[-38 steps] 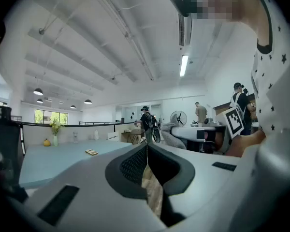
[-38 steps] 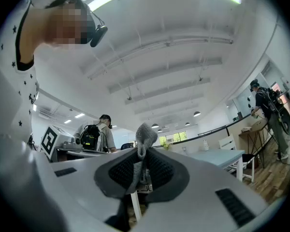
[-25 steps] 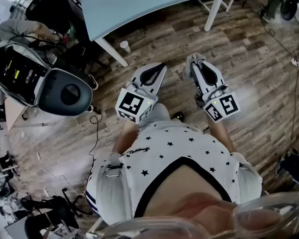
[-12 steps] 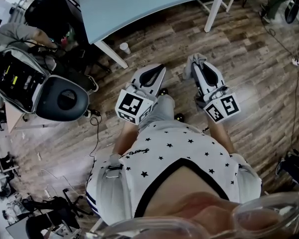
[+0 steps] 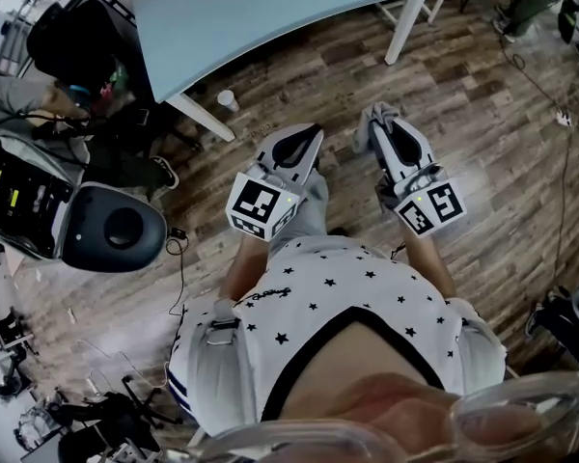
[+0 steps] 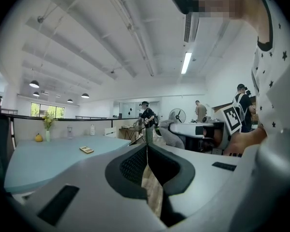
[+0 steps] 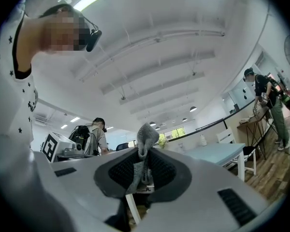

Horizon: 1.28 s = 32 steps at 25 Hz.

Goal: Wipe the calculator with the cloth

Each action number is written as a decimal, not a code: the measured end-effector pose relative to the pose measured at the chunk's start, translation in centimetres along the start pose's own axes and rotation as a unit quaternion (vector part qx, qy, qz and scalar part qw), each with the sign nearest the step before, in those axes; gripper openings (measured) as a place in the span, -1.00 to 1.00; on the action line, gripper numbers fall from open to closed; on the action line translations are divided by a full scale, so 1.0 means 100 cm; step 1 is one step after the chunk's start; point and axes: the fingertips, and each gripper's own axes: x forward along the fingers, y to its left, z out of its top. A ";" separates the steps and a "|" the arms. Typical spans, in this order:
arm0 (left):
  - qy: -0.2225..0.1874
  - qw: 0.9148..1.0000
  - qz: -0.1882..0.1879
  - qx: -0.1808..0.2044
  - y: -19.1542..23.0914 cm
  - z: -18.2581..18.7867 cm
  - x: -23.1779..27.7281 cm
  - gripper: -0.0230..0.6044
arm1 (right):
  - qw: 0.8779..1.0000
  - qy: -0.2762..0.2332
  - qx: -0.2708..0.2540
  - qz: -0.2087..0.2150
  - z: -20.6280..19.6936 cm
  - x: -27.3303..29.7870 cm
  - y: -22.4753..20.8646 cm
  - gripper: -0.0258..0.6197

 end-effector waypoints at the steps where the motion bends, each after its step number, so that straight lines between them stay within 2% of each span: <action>1: 0.000 1.000 -0.001 -0.001 0.006 0.000 0.006 -0.83 | 1.000 0.003 -0.002 -0.001 0.000 0.006 -0.006 -0.77; 14: 0.000 1.000 -0.027 -0.011 0.095 0.004 0.084 -0.83 | 0.999 0.019 -0.002 -0.031 -0.004 0.091 -0.078 -0.77; 26: -0.017 0.998 -0.062 0.029 0.181 0.038 0.144 -0.83 | 0.997 0.014 -0.008 -0.070 0.014 0.174 -0.129 -0.77; 32: -0.025 0.996 -0.080 0.022 0.219 0.042 0.163 -0.83 | 0.996 0.013 -0.008 -0.086 0.016 0.208 -0.144 -0.77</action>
